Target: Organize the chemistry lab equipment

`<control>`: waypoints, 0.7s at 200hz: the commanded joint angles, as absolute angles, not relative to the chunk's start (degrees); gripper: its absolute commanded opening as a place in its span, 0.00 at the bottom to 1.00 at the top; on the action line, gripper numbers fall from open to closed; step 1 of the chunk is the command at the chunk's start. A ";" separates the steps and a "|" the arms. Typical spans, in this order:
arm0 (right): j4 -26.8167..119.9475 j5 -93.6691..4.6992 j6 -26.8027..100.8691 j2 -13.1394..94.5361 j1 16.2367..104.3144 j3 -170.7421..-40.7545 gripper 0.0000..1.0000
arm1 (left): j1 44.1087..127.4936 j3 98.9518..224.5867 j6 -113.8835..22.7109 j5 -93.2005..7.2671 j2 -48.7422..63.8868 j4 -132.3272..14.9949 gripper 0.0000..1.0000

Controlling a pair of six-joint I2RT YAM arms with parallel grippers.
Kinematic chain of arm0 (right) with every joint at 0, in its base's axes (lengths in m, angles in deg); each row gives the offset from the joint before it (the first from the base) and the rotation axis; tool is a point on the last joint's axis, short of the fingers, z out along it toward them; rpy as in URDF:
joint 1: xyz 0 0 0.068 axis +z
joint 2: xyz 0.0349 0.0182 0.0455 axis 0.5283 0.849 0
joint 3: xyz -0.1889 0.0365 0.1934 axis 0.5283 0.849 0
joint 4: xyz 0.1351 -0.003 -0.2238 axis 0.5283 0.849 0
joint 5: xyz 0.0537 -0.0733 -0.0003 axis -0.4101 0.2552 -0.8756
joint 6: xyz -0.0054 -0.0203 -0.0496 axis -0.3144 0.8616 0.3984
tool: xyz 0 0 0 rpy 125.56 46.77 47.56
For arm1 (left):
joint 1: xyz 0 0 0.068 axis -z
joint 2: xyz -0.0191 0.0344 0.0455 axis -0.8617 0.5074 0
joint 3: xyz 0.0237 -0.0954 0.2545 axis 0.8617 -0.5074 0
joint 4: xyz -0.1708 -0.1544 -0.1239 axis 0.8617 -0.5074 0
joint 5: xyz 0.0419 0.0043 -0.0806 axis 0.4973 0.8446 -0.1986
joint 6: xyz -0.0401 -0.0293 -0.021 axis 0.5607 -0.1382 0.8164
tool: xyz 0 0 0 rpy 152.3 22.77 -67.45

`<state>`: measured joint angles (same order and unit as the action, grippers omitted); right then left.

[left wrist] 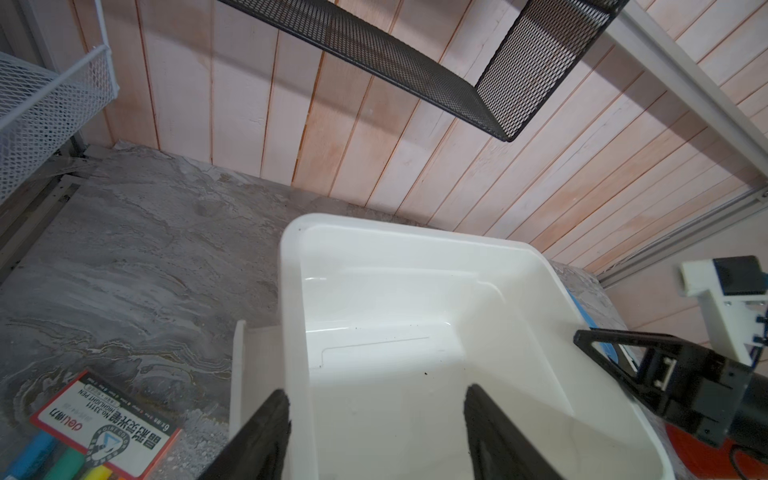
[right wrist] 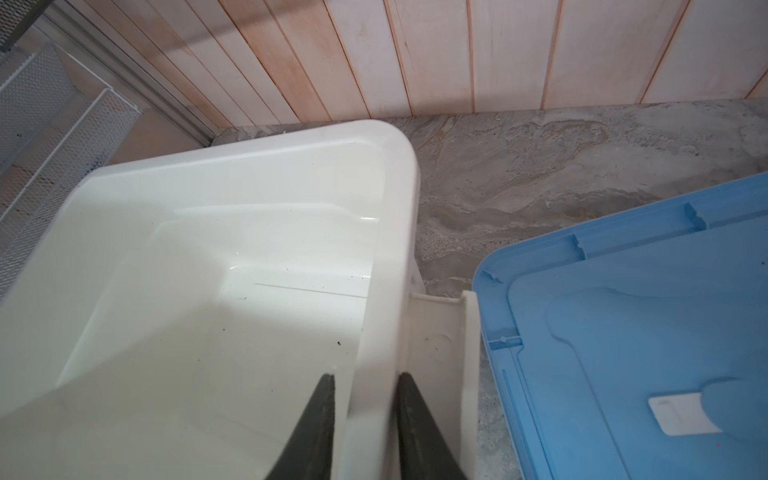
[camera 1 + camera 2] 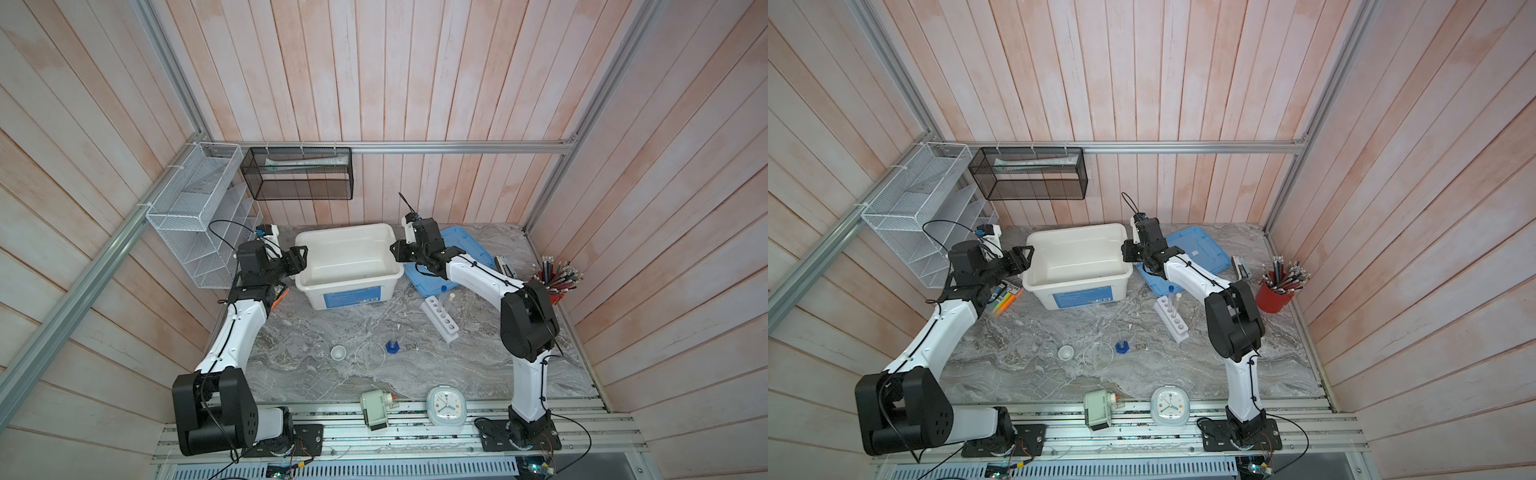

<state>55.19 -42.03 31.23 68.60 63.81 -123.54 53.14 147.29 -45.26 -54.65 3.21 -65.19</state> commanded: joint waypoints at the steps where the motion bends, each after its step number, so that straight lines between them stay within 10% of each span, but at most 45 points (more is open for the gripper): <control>1: 63.65 -41.24 32.51 66.25 64.15 -122.15 0.28 | 52.83 147.01 -45.69 -54.05 2.32 -65.97 0.68; 140: 70.17 -34.22 29.59 56.07 67.73 -118.08 0.32 | 52.83 145.94 -47.41 -53.47 -1.31 -68.02 0.68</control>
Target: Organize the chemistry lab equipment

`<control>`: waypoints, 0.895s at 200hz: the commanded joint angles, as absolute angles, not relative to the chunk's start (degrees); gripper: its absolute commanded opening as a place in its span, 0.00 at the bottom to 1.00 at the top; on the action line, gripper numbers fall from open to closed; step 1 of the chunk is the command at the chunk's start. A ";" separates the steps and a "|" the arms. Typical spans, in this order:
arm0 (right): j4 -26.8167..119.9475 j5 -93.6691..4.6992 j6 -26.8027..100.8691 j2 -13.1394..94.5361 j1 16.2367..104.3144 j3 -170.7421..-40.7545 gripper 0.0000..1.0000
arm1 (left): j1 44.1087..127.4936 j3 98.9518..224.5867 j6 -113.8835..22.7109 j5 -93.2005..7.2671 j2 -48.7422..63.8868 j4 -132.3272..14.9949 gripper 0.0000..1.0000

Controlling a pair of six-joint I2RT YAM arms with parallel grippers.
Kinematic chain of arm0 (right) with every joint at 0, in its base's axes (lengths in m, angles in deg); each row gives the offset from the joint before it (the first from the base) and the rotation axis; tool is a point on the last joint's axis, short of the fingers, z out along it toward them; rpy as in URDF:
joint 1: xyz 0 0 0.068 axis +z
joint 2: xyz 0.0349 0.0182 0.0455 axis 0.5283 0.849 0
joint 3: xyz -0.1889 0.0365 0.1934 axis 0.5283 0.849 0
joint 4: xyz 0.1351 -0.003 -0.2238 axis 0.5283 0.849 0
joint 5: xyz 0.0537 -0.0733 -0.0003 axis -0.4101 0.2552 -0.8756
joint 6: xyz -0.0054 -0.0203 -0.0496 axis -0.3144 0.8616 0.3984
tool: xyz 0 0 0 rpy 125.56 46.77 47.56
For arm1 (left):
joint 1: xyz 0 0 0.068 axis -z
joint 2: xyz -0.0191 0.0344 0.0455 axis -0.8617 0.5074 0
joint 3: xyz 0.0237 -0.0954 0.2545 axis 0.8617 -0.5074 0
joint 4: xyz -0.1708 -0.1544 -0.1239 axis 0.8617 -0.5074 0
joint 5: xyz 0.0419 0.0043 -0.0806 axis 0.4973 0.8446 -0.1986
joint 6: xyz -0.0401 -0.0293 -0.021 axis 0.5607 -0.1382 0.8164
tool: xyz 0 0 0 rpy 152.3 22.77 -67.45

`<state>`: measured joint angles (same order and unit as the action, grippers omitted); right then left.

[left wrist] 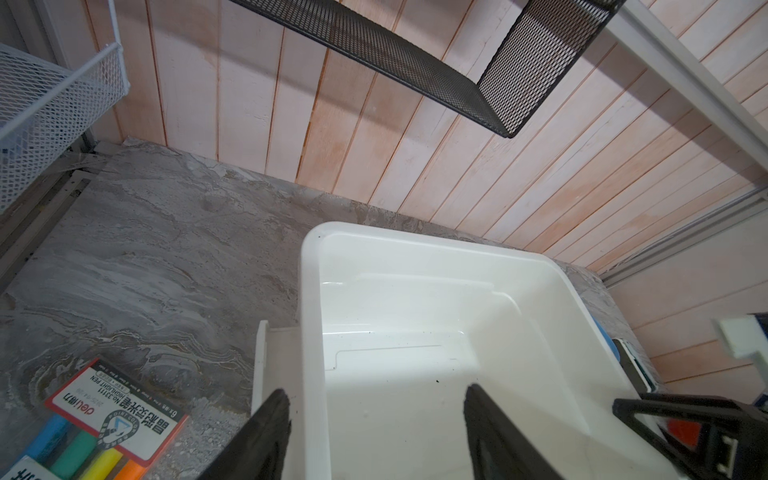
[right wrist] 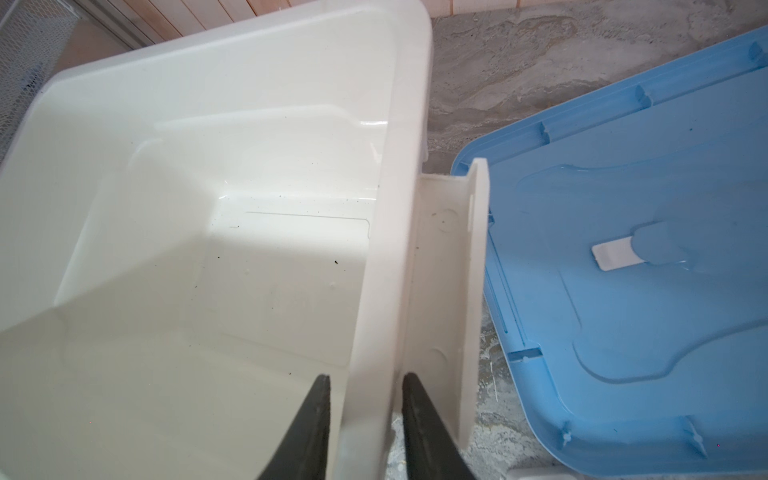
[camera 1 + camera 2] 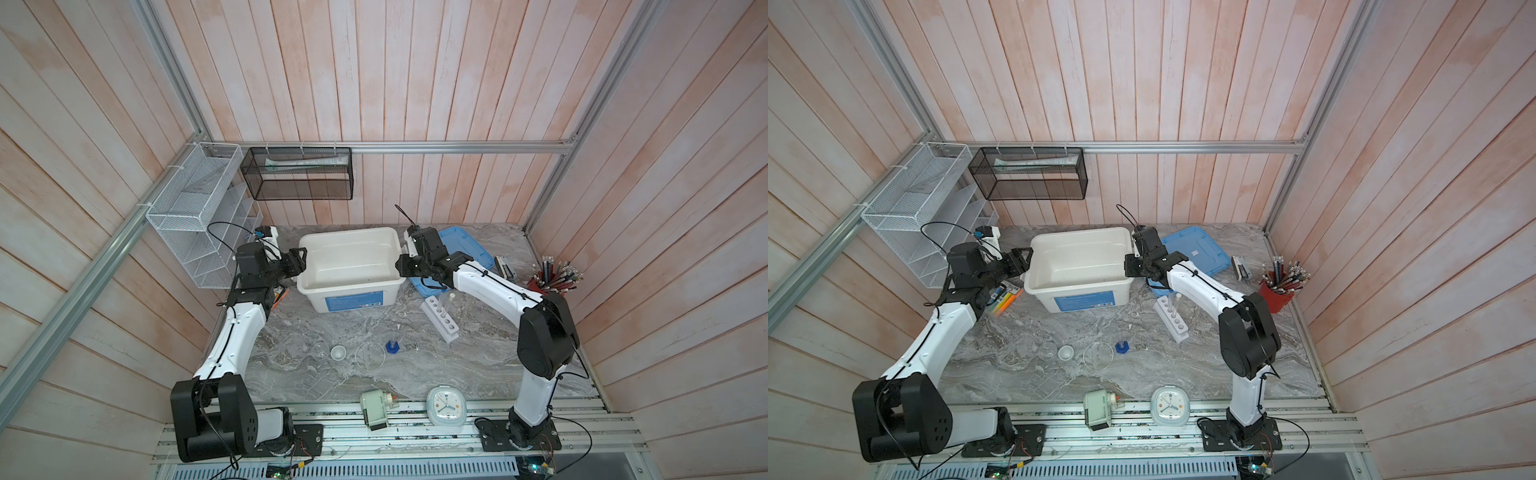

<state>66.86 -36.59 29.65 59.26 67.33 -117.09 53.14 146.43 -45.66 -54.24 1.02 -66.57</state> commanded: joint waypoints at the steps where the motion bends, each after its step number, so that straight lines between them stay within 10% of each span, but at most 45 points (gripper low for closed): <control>1: 70.26 -34.19 29.59 56.03 67.74 -118.15 0.32 | 52.83 145.89 -47.42 -53.46 -1.38 -68.05 0.68; 179: 71.12 -31.77 26.11 57.01 70.63 -117.19 0.23 | 52.74 143.30 -47.54 -53.83 -8.73 -71.58 0.68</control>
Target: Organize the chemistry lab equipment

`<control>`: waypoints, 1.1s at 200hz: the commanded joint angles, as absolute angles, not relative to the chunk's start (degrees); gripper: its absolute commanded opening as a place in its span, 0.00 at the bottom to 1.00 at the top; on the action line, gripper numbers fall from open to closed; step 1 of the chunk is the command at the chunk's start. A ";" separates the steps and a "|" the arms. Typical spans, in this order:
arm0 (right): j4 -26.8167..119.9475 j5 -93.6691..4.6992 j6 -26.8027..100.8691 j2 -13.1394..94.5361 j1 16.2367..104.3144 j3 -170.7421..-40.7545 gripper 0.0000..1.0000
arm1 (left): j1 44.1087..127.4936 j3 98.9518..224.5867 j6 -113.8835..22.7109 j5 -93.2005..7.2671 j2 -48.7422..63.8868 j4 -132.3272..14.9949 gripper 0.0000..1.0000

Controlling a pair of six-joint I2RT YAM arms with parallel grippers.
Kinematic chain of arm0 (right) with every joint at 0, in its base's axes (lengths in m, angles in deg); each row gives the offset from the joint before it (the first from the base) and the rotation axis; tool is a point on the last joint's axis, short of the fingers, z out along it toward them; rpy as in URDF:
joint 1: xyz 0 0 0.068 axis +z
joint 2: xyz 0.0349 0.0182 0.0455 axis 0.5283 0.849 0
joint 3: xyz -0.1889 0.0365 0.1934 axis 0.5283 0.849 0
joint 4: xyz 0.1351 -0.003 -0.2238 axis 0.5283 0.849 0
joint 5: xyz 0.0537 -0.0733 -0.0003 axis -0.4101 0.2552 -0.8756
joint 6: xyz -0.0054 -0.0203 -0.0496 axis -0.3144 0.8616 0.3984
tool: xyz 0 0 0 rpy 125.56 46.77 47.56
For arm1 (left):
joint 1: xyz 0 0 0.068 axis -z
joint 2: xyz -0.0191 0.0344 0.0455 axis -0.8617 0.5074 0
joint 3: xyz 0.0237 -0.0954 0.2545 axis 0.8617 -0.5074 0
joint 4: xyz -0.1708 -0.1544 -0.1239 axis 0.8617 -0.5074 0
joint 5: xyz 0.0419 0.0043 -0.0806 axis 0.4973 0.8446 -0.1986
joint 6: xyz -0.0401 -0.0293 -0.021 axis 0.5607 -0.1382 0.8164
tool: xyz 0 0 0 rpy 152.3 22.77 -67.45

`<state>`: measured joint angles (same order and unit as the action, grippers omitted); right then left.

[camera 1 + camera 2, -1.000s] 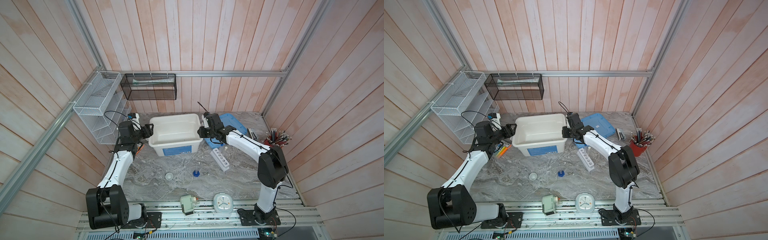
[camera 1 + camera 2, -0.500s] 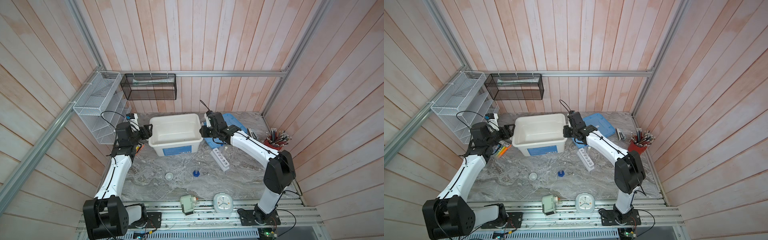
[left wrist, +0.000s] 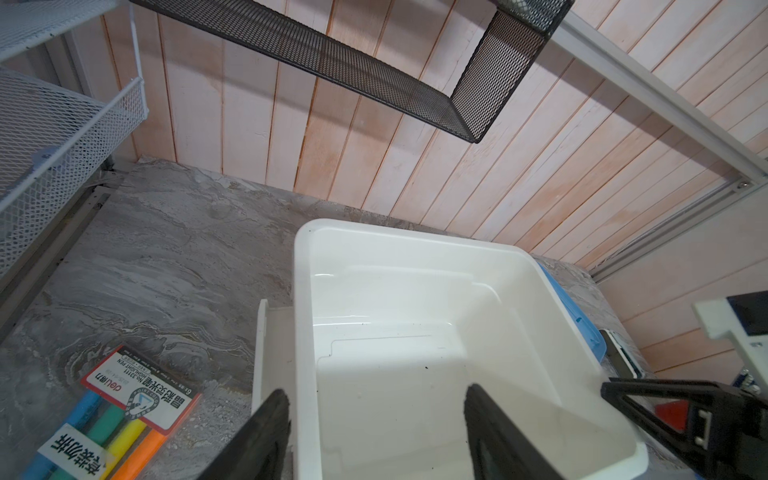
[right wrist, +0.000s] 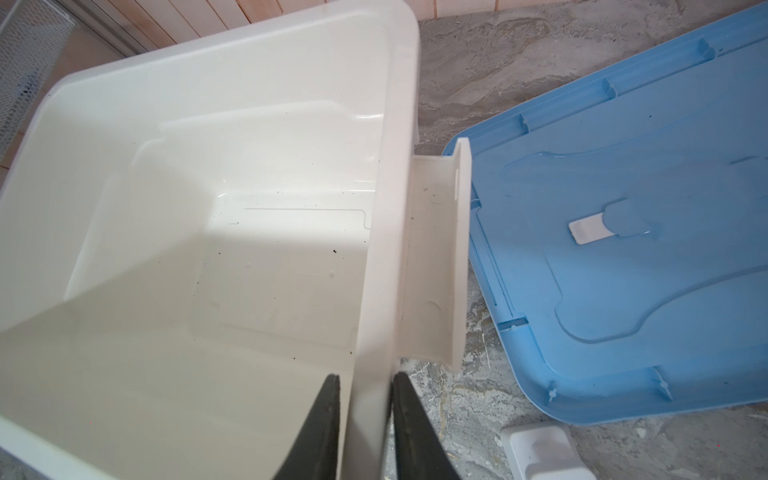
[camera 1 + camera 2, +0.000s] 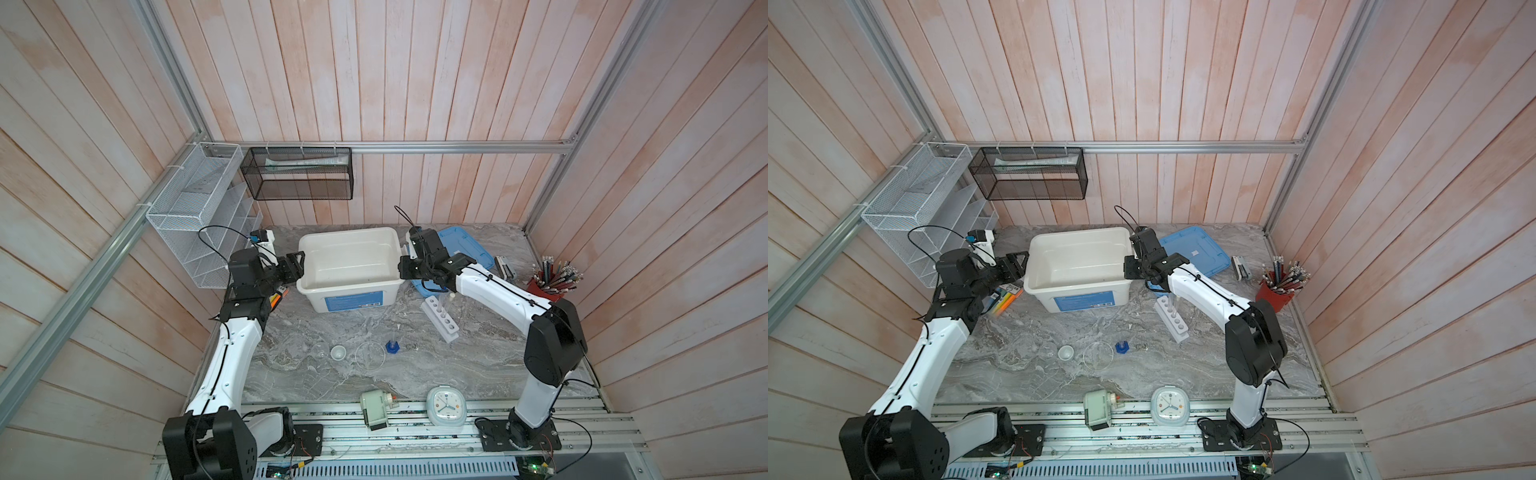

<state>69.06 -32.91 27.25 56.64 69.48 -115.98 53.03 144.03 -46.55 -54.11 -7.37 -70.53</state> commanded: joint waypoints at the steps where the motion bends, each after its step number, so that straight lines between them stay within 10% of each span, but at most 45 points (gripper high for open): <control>1: 71.21 -31.68 26.02 56.93 70.71 -117.18 0.23 | 52.74 143.25 -47.52 -53.86 -8.78 -71.58 0.68; 119: 75.63 -27.53 21.26 51.29 73.02 -114.30 0.20 | 52.65 141.89 -47.12 -54.95 -9.03 -70.60 0.68; 220: 70.91 -27.70 40.38 35.66 73.60 -108.78 0.50 | 52.57 144.16 -49.31 -56.08 -10.68 -73.39 0.69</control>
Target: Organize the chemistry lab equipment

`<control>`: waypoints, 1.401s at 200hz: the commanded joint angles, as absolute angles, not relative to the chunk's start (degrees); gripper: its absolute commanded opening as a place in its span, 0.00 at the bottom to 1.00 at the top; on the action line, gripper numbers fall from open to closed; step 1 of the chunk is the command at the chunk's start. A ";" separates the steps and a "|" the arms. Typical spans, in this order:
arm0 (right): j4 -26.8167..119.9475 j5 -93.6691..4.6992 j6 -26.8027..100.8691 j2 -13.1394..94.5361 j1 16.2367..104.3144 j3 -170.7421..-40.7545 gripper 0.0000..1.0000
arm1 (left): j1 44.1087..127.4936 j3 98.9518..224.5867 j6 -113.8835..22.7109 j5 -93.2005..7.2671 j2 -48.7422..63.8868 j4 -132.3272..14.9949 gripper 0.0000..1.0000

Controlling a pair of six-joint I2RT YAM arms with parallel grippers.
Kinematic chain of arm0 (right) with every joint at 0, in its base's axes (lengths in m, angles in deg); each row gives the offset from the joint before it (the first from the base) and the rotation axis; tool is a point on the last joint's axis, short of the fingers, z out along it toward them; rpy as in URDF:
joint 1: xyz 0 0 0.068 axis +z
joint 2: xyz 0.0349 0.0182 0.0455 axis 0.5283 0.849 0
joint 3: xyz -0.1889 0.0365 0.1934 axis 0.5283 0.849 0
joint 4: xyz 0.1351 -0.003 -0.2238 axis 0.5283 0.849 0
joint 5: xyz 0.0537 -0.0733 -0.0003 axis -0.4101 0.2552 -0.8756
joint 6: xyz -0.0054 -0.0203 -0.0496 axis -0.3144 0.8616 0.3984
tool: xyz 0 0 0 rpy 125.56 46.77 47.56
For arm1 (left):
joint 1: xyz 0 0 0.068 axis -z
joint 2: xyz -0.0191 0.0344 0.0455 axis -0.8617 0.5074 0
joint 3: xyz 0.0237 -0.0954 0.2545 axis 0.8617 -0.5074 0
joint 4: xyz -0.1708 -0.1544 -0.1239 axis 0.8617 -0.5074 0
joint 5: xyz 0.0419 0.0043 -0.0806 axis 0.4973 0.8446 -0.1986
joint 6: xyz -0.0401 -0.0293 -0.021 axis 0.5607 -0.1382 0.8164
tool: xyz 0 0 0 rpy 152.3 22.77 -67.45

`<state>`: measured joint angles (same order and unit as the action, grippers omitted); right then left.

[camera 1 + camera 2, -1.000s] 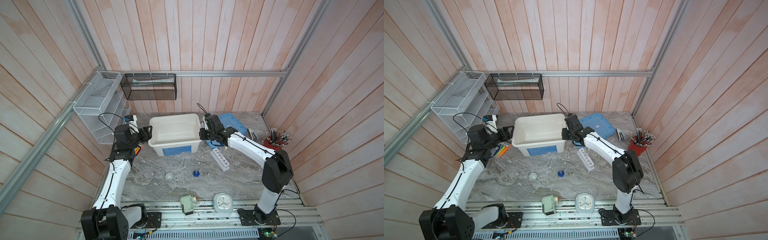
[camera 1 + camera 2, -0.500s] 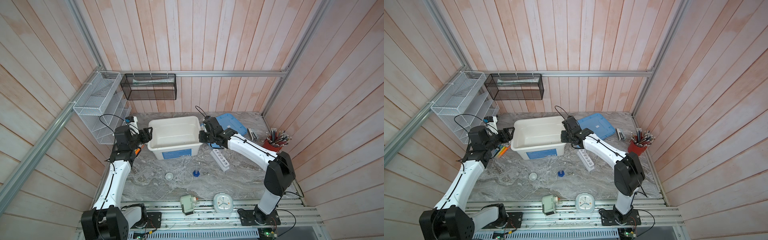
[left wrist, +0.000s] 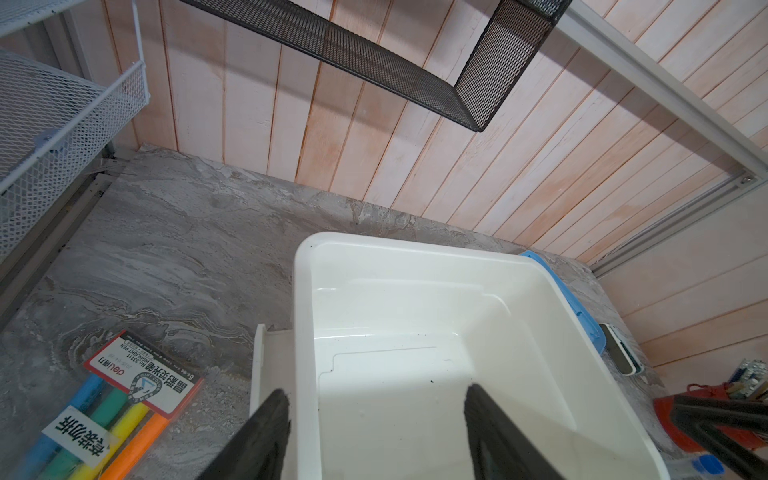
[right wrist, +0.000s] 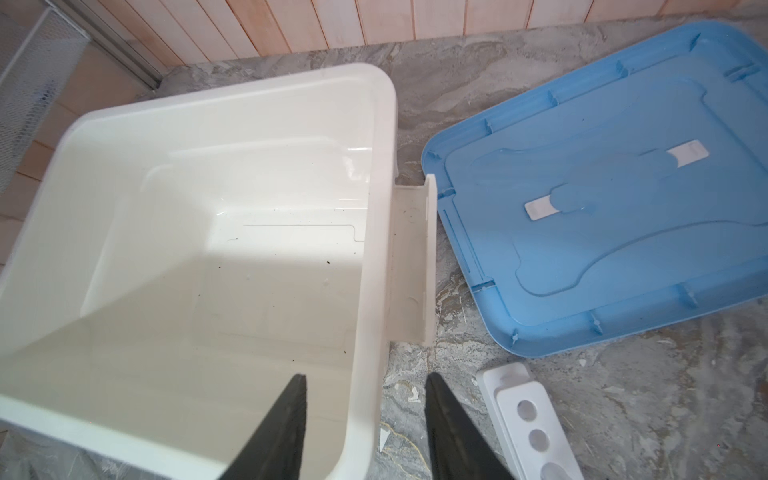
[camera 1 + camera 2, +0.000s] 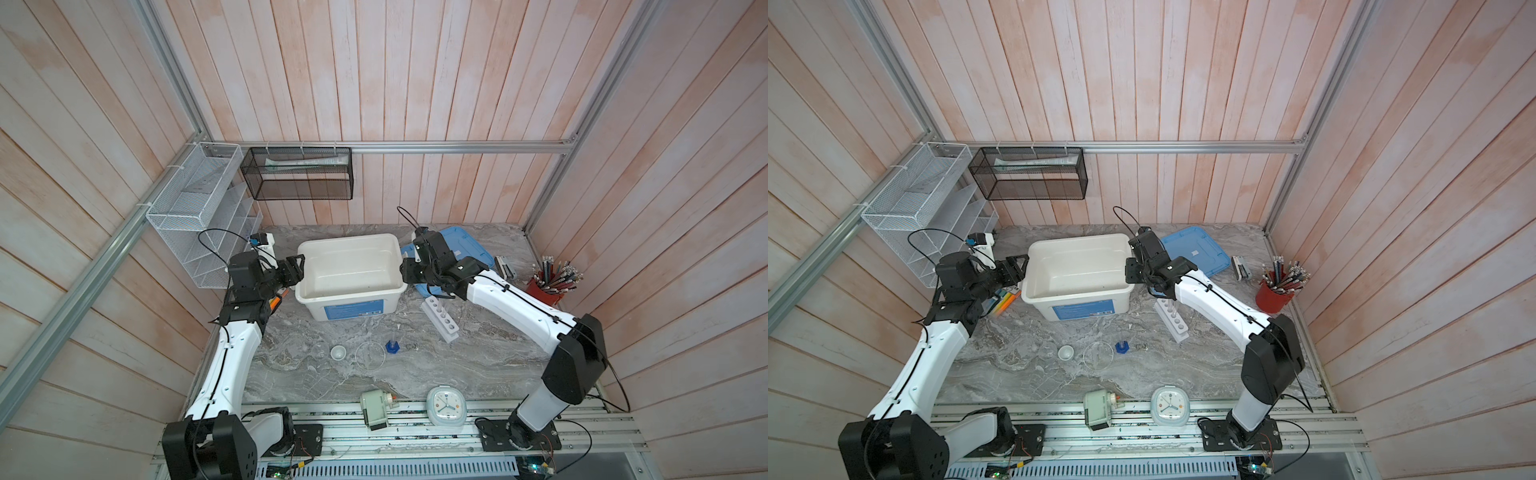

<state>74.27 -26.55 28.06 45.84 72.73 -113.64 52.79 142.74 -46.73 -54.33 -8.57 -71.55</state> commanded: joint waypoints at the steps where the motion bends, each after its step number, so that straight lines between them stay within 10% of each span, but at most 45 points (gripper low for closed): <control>1: 70.91 -27.70 40.38 35.66 73.60 -108.78 0.50 | 52.57 144.17 -49.42 -56.22 -10.76 -73.37 0.69; 85: 58.92 -34.95 39.98 13.47 82.78 -74.37 0.64 | 55.12 134.61 -54.43 -69.88 -19.12 -61.49 0.73; 280: 40.23 -37.11 40.13 33.72 86.04 -73.67 0.58 | 58.28 132.11 -57.45 -70.77 -22.08 -61.93 0.73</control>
<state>42.29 -36.43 39.79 32.36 85.61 -71.94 58.08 133.01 -56.65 -69.45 -21.03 -63.25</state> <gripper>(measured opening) 0.588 0.733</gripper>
